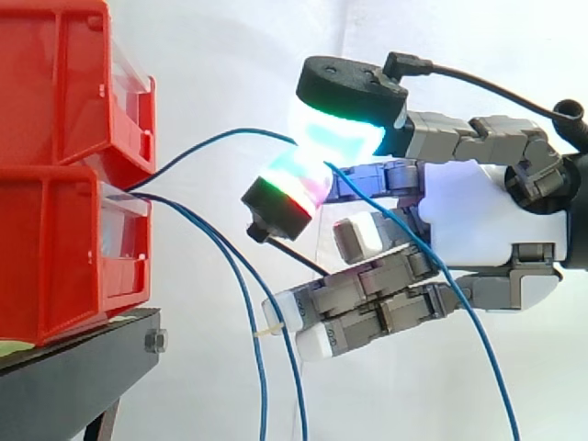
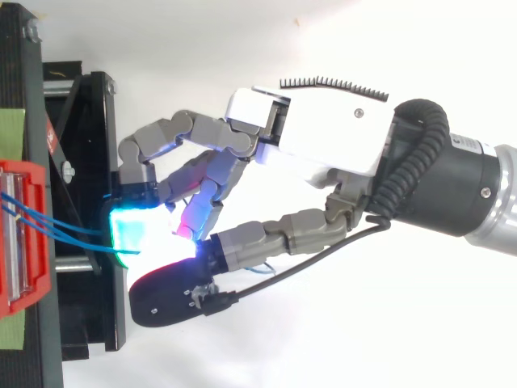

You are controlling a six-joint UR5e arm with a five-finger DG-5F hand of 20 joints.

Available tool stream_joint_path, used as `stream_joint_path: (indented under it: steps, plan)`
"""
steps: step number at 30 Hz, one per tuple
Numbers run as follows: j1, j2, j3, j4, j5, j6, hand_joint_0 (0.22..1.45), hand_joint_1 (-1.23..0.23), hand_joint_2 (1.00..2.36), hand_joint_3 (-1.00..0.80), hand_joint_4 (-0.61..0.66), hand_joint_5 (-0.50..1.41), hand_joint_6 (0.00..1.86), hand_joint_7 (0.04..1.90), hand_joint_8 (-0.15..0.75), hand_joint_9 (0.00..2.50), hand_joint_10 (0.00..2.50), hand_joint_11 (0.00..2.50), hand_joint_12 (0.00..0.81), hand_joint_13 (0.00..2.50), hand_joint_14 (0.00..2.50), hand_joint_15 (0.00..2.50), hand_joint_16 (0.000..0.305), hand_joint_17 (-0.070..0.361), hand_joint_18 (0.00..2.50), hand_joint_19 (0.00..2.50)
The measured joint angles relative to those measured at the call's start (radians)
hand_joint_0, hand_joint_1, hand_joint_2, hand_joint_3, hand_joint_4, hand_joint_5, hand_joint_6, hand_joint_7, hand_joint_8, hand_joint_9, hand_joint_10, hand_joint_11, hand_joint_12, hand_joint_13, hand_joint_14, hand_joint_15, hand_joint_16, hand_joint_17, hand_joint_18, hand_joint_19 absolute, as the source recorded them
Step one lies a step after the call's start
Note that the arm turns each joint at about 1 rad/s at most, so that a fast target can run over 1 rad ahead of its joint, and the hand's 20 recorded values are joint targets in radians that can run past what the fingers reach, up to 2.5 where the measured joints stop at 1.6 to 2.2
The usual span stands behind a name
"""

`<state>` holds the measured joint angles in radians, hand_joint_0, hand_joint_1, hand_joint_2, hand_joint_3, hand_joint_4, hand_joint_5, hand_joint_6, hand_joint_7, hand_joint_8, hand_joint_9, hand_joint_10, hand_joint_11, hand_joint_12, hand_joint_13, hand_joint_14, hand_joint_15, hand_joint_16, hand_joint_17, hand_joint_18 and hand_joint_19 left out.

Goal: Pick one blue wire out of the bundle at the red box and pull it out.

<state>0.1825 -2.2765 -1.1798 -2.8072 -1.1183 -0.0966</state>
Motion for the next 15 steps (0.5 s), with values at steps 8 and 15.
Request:
stream_joint_path:
  steps: [8,15]
  plan:
    - [0.0,0.0,0.0,0.0,0.0,0.0,0.54,-0.82,1.12,-0.03,-0.04,-0.04,0.84,1.18,0.318,1.38,0.02,0.58,0.404,0.86,0.02,0.46,0.065,0.147,0.67,0.38]
    - [0.0,0.0,0.0,0.0,0.0,0.0,0.54,-0.82,1.12,-0.02,-0.04,-0.05,0.84,1.19,0.316,1.39,0.02,0.63,0.412,0.86,0.02,0.49,0.065,0.146,0.68,0.41]
